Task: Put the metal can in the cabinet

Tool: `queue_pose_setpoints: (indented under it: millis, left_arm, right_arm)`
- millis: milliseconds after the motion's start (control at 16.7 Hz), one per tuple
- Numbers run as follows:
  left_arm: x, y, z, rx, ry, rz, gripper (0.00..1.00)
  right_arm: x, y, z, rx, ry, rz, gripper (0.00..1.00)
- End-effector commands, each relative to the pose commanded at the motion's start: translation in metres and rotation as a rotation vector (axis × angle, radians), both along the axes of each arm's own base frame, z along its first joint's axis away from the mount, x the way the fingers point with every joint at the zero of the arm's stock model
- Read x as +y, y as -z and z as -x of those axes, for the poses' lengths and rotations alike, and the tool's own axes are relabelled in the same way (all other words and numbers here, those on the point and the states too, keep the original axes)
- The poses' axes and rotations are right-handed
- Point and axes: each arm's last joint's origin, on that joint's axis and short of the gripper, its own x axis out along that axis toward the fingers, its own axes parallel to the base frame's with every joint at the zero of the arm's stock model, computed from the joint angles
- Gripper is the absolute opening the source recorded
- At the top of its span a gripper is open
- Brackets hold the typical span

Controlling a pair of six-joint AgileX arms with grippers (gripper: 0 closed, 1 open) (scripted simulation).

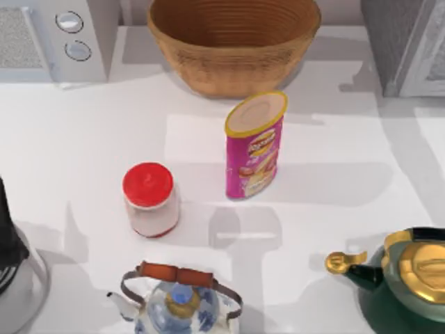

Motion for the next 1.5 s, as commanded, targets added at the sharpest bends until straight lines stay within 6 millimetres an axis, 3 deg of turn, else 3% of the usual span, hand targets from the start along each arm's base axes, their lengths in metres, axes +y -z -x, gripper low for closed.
queue_pose_setpoints:
  millis: [240,540,780,1020,1140,1440,1500]
  left_arm:
    - [0.000,0.000,0.000,0.000,0.000,0.000,1.00]
    - [0.000,0.000,0.000,0.000,0.000,0.000,1.00]
    - [0.000,0.000,0.000,0.000,0.000,0.000,1.00]
    - [0.000,0.000,0.000,0.000,0.000,0.000,1.00]
    - [0.000,0.000,0.000,0.000,0.000,0.000,1.00]
    - [0.000,0.000,0.000,0.000,0.000,0.000,1.00]
    - [0.000,0.000,0.000,0.000,0.000,0.000,1.00]
  right_arm:
    - [0.001,-0.002,-0.016,0.024,0.000,-0.006,0.00]
    - [0.003,-0.016,-0.073,0.048,0.010,-0.005,0.00]
    - [0.003,-0.038,-0.105,-0.035,0.005,-0.019,0.00]
    - [0.001,-0.028,-0.139,-0.022,-0.002,-0.012,0.00]
    - [-0.001,-0.021,-0.149,-0.003,-0.001,-0.002,0.00]
    - [-0.002,-0.020,-0.150,0.000,0.000,0.000,0.00]
    - [-0.002,-0.020,-0.150,0.000,0.000,0.000,0.08]
